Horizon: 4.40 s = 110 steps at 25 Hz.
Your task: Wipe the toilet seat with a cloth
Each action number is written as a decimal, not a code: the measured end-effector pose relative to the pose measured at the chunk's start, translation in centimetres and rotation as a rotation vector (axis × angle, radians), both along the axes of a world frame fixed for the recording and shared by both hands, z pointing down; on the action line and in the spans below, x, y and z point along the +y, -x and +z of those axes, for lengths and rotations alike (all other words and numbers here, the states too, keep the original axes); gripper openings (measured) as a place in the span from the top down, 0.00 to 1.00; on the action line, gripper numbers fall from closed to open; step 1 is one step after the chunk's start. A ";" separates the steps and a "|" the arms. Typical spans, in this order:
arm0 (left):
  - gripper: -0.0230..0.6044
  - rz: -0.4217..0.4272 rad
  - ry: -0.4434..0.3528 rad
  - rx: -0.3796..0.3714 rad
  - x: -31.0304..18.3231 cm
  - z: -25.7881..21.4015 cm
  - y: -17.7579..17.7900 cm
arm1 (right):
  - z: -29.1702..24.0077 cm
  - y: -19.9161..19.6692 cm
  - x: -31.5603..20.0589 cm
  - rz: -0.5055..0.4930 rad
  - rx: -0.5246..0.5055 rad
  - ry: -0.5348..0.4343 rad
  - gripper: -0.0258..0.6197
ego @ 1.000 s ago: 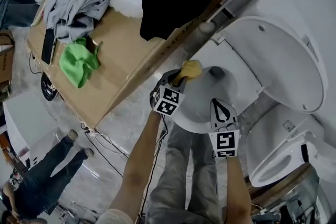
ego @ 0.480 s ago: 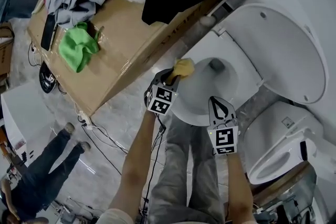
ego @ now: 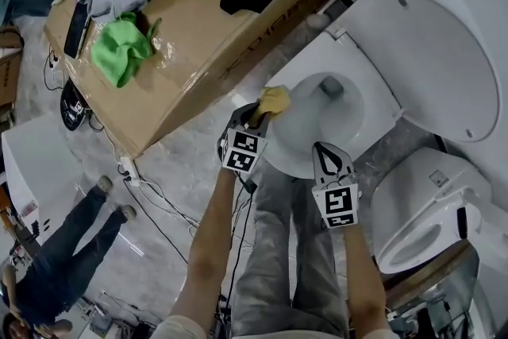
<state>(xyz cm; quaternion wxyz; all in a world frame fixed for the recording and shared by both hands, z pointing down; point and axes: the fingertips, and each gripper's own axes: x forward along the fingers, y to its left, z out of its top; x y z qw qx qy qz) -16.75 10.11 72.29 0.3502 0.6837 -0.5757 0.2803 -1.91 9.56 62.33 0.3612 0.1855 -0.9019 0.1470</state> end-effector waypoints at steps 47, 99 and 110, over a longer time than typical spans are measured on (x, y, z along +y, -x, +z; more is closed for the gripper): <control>0.80 0.014 0.113 0.117 13.0 0.2 -10.4 | 2.2 -9.0 8.2 0.070 0.079 0.098 0.95; 0.80 0.451 0.137 0.128 2.8 0.8 -25.9 | 5.1 -19.6 5.8 0.407 0.119 0.148 0.95; 0.80 0.519 0.133 0.101 -0.2 0.4 -27.4 | 4.4 -20.9 3.3 0.523 0.092 0.142 0.95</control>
